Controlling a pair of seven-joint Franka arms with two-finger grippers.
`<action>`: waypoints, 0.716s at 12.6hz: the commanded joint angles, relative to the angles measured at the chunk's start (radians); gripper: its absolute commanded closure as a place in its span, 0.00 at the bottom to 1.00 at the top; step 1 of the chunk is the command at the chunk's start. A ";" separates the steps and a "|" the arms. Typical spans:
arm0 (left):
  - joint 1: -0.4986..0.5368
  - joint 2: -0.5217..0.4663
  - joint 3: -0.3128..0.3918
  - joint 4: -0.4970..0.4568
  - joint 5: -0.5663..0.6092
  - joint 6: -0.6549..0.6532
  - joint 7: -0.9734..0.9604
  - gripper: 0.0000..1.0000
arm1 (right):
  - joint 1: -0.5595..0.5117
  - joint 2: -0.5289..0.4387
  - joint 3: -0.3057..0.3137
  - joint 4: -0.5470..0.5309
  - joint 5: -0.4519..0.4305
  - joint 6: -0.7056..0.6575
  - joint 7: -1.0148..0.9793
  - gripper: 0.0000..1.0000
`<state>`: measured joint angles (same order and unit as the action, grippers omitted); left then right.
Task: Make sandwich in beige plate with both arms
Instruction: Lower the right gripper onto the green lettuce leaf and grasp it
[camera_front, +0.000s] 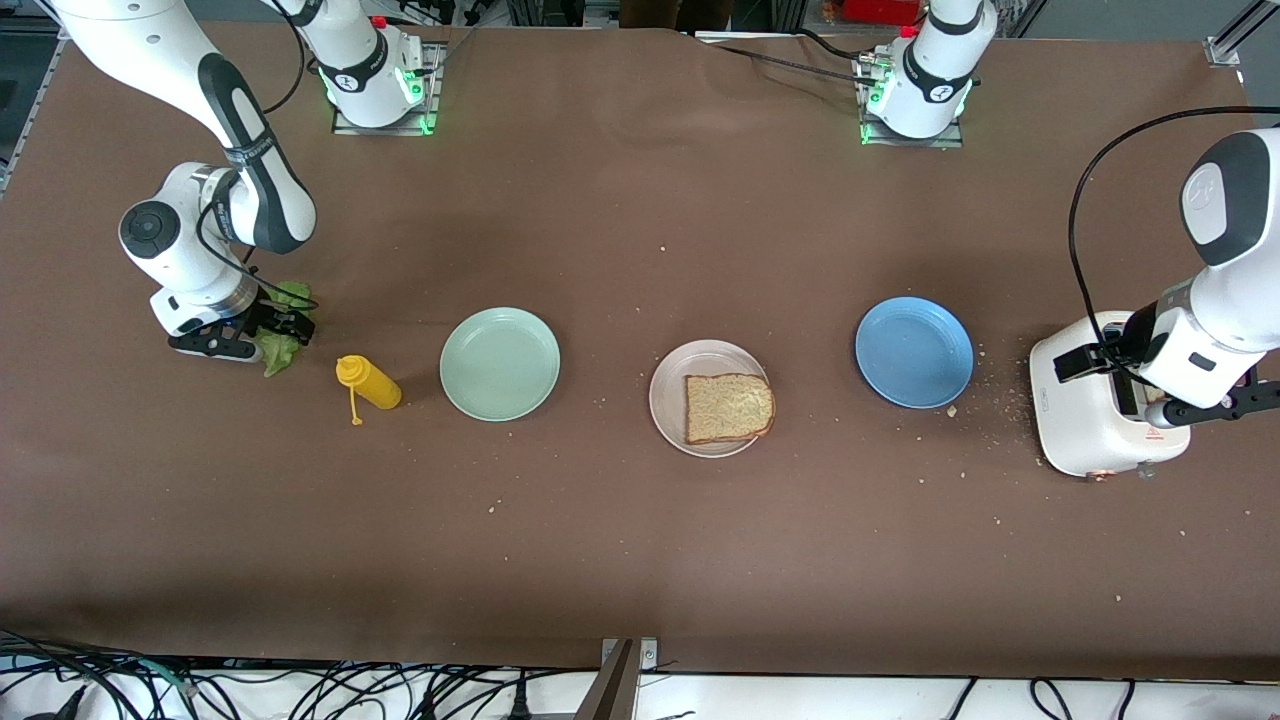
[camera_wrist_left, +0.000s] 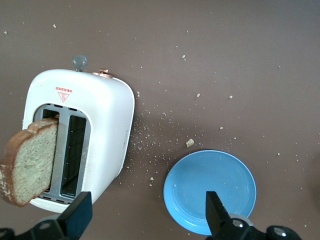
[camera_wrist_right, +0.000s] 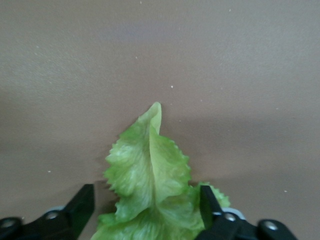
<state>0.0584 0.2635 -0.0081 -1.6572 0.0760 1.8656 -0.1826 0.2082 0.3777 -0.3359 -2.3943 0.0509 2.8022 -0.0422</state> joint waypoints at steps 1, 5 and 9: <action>0.003 0.006 0.000 0.024 -0.010 -0.003 -0.008 0.00 | 0.002 0.007 0.000 0.003 -0.019 0.011 0.015 0.74; 0.008 0.006 0.002 0.024 -0.004 -0.003 0.002 0.00 | 0.004 -0.025 -0.002 0.007 -0.019 0.010 -0.002 1.00; 0.002 0.003 0.000 0.024 -0.004 -0.005 -0.006 0.00 | 0.004 -0.129 -0.003 0.020 -0.020 -0.045 -0.030 1.00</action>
<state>0.0620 0.2635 -0.0037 -1.6521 0.0761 1.8656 -0.1843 0.2119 0.3242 -0.3362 -2.3700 0.0507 2.7998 -0.0565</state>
